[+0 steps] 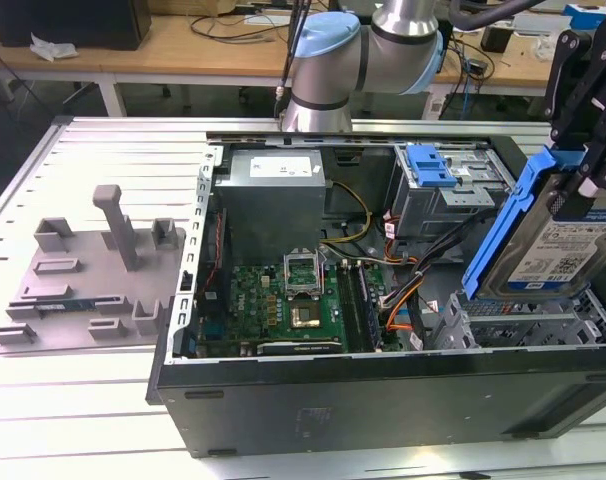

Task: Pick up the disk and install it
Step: 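Insert the disk into the insertion slot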

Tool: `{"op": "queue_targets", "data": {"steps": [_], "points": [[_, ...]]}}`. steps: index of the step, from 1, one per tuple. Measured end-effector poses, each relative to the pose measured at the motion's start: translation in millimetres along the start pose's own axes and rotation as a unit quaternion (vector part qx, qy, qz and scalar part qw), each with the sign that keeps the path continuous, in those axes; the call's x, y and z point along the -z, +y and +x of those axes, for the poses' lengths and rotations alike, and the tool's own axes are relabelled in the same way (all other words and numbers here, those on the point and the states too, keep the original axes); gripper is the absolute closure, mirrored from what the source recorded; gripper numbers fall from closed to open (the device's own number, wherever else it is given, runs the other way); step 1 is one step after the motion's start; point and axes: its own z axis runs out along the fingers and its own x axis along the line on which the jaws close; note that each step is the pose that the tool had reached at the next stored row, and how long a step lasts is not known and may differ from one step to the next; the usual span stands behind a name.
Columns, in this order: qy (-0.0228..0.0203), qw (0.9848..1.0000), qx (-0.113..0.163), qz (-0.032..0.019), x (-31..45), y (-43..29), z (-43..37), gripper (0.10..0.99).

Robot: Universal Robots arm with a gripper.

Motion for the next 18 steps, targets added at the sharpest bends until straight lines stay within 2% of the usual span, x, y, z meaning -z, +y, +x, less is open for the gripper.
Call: {"op": "queue_targets", "data": {"steps": [7, 14, 18], "points": [[-0.0010, 1.0000, 0.000, 0.0000, -2.7, 0.0, 2.9, 0.718], [-0.0096, 1.0000, 0.001, -0.0003, -5.0, 0.0, 4.4, 0.718], [-0.0100, 0.9999, 0.007, -0.0003, -5.5, 0.0, 4.5, 0.718]]}}
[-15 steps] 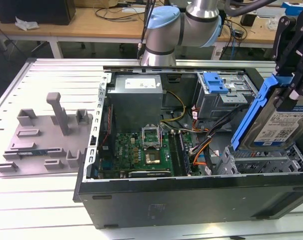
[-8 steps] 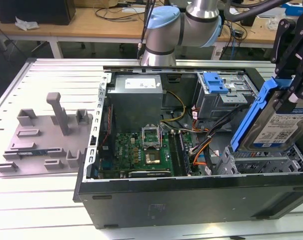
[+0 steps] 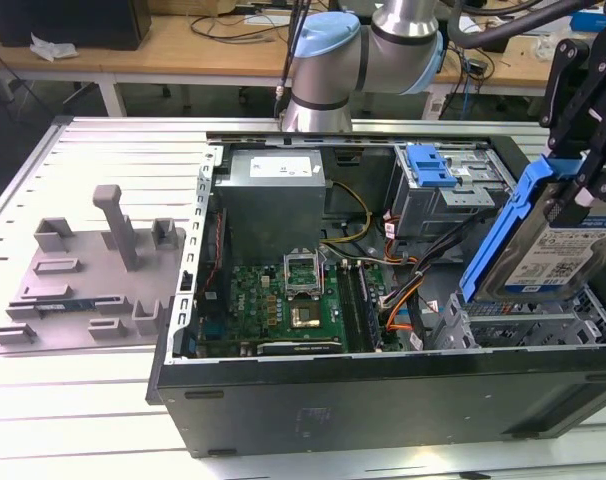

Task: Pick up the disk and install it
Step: 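Insert the disk into the insertion slot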

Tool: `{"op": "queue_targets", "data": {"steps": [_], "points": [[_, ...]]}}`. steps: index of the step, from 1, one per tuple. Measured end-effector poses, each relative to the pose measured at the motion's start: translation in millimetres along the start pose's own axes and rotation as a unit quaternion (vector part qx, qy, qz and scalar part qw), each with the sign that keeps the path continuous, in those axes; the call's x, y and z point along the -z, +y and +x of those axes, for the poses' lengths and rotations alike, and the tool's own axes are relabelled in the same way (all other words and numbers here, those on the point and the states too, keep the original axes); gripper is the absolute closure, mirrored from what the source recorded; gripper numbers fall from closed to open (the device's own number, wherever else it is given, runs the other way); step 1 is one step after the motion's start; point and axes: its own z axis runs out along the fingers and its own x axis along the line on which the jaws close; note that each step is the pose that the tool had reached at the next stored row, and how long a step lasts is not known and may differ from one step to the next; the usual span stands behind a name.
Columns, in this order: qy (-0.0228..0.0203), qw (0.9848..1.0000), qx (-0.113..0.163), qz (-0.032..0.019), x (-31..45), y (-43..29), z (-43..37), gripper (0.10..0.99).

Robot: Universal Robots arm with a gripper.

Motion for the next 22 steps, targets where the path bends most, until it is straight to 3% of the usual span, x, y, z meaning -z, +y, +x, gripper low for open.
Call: {"op": "queue_targets", "data": {"steps": [22], "points": [[0.0000, 1.0000, 0.009, -0.0001, -0.8, -0.8, 3.5, 0.718]]}}
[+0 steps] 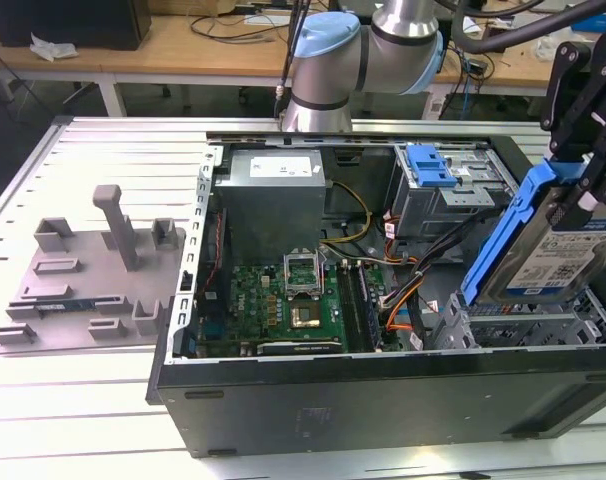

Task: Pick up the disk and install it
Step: 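Insert the disk into the insertion slot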

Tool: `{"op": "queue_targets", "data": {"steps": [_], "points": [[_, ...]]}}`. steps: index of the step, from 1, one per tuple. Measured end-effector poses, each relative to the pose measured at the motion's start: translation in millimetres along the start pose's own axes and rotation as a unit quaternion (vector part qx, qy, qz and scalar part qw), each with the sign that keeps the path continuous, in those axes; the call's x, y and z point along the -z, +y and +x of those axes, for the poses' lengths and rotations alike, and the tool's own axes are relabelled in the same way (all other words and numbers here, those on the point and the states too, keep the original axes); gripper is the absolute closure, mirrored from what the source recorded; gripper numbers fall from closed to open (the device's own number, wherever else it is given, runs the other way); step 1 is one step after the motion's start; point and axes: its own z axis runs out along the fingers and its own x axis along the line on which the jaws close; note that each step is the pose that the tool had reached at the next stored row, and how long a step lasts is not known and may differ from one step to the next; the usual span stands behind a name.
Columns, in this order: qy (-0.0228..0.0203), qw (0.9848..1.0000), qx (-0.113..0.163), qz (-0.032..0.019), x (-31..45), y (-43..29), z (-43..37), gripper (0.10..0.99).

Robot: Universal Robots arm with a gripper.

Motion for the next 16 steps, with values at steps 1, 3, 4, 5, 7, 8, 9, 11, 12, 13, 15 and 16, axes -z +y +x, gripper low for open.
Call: {"op": "queue_targets", "data": {"steps": [1, 3, 4, 5, 7, 8, 9, 11, 12, 13, 15, 16], "points": [[0.0000, 1.0000, 0.000, 0.0000, -0.2, 0.0, 0.4, 0.718], [0.0000, 1.0000, 0.000, 0.0000, -2.1, 0.0, 1.1, 0.718], [0.0000, 1.0000, 0.000, 0.0000, -4.3, 0.0, 1.2, 0.718], [0.0000, 1.0000, 0.000, 0.0000, -9.3, -0.1, 1.3, 0.718], [0.0000, 1.0000, 0.000, 0.0000, -22.4, -0.2, 1.7, 0.718], [0.0000, 1.0000, 0.000, 0.0000, -28.4, -0.2, 2.1, 0.718], [0.0000, 1.0000, 0.000, 0.0000, -29.8, -0.2, 2.1, 0.718], [0.0000, 1.0000, 0.000, 0.0000, -33.2, -0.2, 2.4, 0.718], [0.0000, 1.0000, 0.000, 0.0000, -34.7, -0.2, 2.4, 0.718], [0.0001, 1.0000, 0.000, 0.0000, -37.1, -0.2, 2.6, 0.718], [0.0000, 1.0000, 0.000, 0.0000, -40.6, -0.3, 2.9, 0.718], [0.0001, 1.0000, 0.000, 0.0000, -42.0, -0.3, 3.1, 0.718]]}}
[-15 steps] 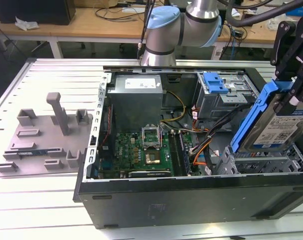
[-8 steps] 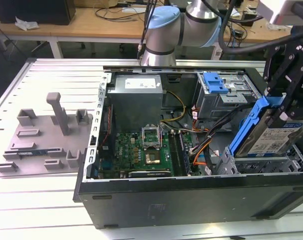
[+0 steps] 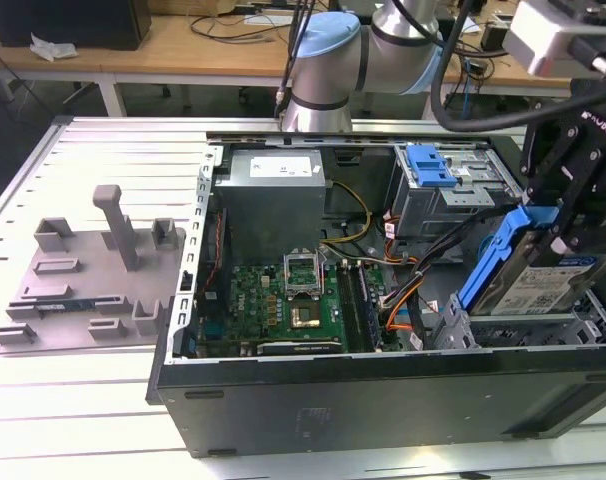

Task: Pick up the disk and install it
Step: 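Insert the disk into the insertion slot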

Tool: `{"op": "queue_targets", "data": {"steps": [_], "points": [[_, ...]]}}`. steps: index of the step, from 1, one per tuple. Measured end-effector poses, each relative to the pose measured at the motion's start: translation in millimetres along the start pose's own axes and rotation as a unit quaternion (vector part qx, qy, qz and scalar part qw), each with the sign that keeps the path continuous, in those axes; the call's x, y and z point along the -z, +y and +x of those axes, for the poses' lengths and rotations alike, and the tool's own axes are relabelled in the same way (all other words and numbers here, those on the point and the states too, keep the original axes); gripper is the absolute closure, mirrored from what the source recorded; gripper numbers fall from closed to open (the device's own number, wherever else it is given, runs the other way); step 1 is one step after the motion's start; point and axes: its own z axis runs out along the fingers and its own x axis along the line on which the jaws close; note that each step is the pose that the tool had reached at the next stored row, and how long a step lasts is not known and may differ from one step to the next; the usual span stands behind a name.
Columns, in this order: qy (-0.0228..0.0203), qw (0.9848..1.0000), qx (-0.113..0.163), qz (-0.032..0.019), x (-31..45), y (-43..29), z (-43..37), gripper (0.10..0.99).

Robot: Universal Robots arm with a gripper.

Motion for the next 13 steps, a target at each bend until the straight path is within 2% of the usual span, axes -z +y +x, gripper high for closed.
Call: {"op": "queue_targets", "data": {"steps": [7, 10, 11, 12, 13], "points": [[0.0000, 1.0000, 0.000, 0.0000, -14.3, -0.1, 1.0, 0.718], [0.0000, 1.0000, 0.000, 0.0000, -23.7, -0.1, 1.5, 0.718], [0.0003, 1.0000, 0.000, 0.0001, -24.2, -0.2, 1.5, 0.718], [0.0002, 1.0000, 0.000, 0.0000, -24.5, -0.1, 1.5, 0.706], [0.0000, 1.0000, 0.000, 0.0000, -24.7, -0.1, 1.5, 0.647]]}}
